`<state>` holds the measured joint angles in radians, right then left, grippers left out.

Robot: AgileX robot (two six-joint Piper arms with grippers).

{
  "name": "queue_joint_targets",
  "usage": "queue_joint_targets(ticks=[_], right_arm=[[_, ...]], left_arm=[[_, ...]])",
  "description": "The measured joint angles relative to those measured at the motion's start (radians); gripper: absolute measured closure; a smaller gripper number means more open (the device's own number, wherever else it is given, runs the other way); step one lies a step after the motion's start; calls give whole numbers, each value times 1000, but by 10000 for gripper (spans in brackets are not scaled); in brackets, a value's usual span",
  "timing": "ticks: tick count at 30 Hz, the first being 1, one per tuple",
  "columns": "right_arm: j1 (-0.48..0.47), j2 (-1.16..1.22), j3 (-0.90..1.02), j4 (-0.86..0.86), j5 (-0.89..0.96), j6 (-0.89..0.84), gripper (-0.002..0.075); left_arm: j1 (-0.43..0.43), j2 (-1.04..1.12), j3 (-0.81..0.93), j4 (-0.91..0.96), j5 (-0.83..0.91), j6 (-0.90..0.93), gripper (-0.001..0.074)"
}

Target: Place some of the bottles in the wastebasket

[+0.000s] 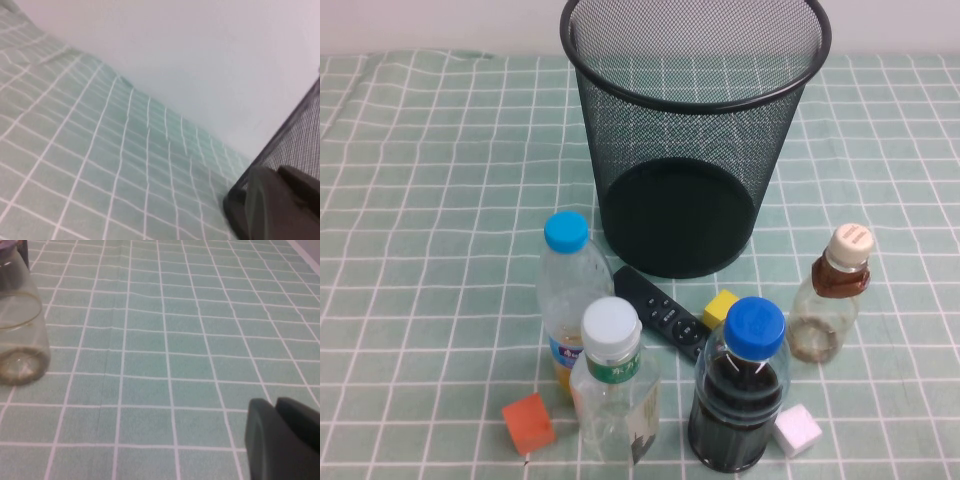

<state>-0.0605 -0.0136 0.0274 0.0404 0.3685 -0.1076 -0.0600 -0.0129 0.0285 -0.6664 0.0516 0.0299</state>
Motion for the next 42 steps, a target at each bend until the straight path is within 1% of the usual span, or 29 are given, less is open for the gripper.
queue_joint_targets(ticks=[2, 4, 7, 10, 13, 14, 16, 19, 22, 27, 30, 32, 33, 35, 36, 38, 40, 41, 42], right_arm=[[0, 0, 0, 0, 0, 0, 727], [0, 0, 0, 0, 0, 0, 727], [0, 0, 0, 0, 0, 0, 727], [0, 0, 0, 0, 0, 0, 727], [0, 0, 0, 0, 0, 0, 727], [0, 0, 0, 0, 0, 0, 727], [0, 0, 0, 0, 0, 0, 727], [0, 0, 0, 0, 0, 0, 727], [0, 0, 0, 0, 0, 0, 727], [0, 0, 0, 0, 0, 0, 727], [0, 0, 0, 0, 0, 0, 727], [0, 0, 0, 0, 0, 0, 727], [0, 0, 0, 0, 0, 0, 726], [0, 0, 0, 0, 0, 0, 727], [0, 0, 0, 0, 0, 0, 727], [0, 0, 0, 0, 0, 0, 727], [0, 0, 0, 0, 0, 0, 727], [0, 0, 0, 0, 0, 0, 727], [0, 0, 0, 0, 0, 0, 727]], left_arm=[[0, 0, -23, -15, 23, 0, 739], [0, 14, -90, -7, 105, 3, 739], [0, 111, -248, 46, 264, 47, 739], [0, 242, -414, 56, 426, 155, 739], [0, 374, -529, 0, 555, 343, 739], [-17, 427, -556, -33, 583, 406, 739], [-72, 501, -588, -90, 598, 500, 739], [-227, 601, -603, -121, 572, 650, 739], [-368, 689, -604, -153, 504, 781, 739], [-573, 808, -605, -311, 351, 1013, 739], [-664, 841, -605, -416, 254, 1148, 739], [-705, 849, -605, -470, 208, 1219, 735], [-718, 850, -605, -497, 194, 1256, 720], [-731, 852, -605, -531, 180, 1311, 661], [-736, 854, -605, -540, 172, 1326, 605], [-736, 864, -605, -555, 158, 1341, 469], [-736, 889, -605, -559, 136, 1350, 304], [-736, 907, -605, -564, 125, 1350, 241], [-736, 924, -605, -567, 116, 1350, 204]])
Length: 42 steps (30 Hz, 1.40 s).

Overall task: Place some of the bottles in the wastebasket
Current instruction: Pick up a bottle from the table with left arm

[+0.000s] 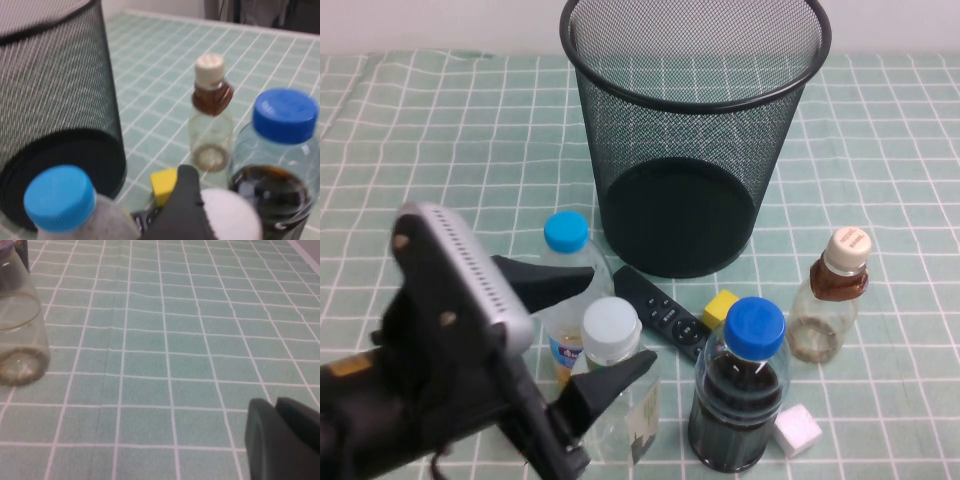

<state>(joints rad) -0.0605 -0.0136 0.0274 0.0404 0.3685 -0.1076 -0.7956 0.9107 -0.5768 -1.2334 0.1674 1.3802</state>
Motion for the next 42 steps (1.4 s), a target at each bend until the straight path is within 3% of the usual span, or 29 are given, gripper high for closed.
queue_joint_targets(ticks=[4, 11, 18, 25, 31, 36, 42], right_arm=[[0, 0, 0, 0, 0, 0, 727], [0, 0, 0, 0, 0, 0, 727], [0, 0, 0, 0, 0, 0, 727], [0, 0, 0, 0, 0, 0, 727], [0, 0, 0, 0, 0, 0, 727], [0, 0, 0, -139, -6, 0, 727], [0, 0, 0, -361, -6, -3, 727]], left_arm=[[0, 84, 0, -21, -45, 0, 142], [0, 170, 0, -32, -96, 0, 138], [0, 196, 0, -38, -132, 0, 381], [-1, 198, -11, -41, -110, 0, 381], [-1, 198, -74, -41, 26, -22, 384], [-1, 190, -143, 47, 123, -144, 386], [-1, 163, -252, 410, 307, -499, 387]])
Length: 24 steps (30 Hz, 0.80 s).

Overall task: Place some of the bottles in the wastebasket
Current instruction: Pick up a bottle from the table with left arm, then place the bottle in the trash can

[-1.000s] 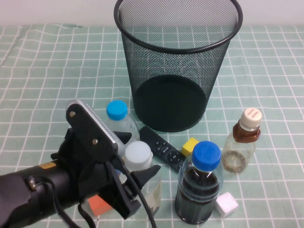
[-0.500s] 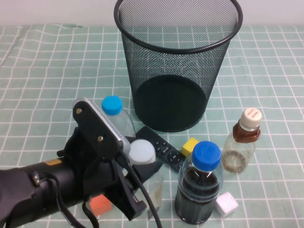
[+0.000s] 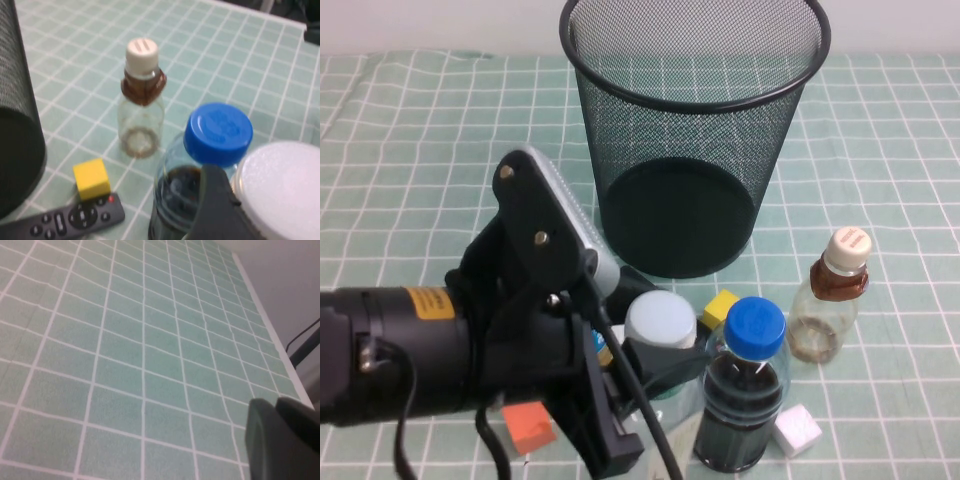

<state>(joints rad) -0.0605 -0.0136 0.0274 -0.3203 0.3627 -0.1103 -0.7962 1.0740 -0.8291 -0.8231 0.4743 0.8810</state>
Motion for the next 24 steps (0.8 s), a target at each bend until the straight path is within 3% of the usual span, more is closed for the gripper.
queue_joint_targets(ticks=[5, 15, 20, 24], right_arm=[[0, 0, 0, -20, -9, 0, 727], [0, 0, 0, 99, -70, 12, 727], [0, 0, 0, 382, -175, 91, 727], [0, 0, 0, 633, -218, 136, 727]], left_arm=[[0, -2, -40, 154, 94, -125, 387], [0, -2, -179, 222, 287, -211, 387], [0, 0, -333, 292, 362, -285, 387], [0, 48, -570, 383, 440, -363, 387]])
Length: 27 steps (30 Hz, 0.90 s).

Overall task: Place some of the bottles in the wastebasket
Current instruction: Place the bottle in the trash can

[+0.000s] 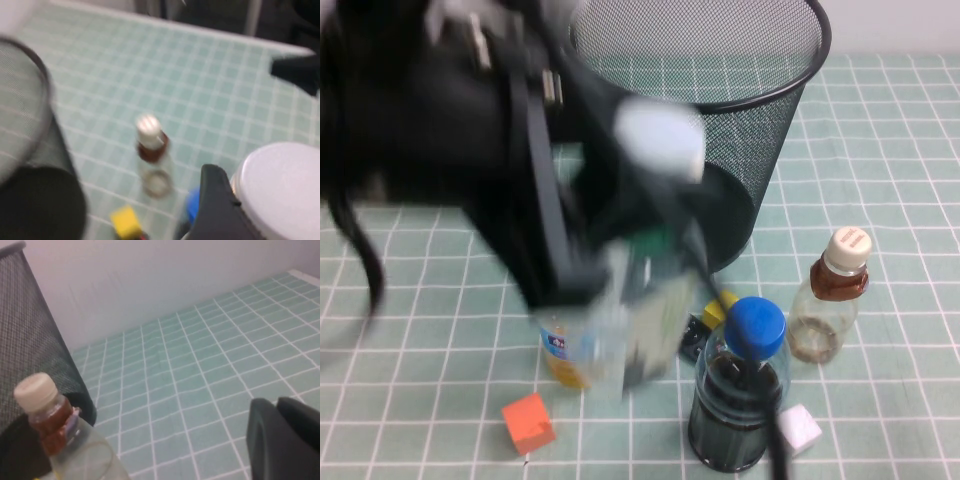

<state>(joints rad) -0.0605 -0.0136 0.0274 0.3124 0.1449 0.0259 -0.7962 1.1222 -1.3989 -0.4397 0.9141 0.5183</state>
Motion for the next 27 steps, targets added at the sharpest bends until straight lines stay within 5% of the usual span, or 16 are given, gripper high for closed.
queue_joint_targets(ticks=[7, 14, 27], right_arm=[[0, 0, 0, 194, -9, 26, 727], [0, 79, -175, 228, 298, -4, 727], [0, 474, -528, 154, 533, -243, 727]], left_arm=[[95, 269, -631, 95, 156, -46, 387], [255, 671, -1179, 26, 190, -25, 387], [330, 1120, -1324, -55, 125, 52, 387]])
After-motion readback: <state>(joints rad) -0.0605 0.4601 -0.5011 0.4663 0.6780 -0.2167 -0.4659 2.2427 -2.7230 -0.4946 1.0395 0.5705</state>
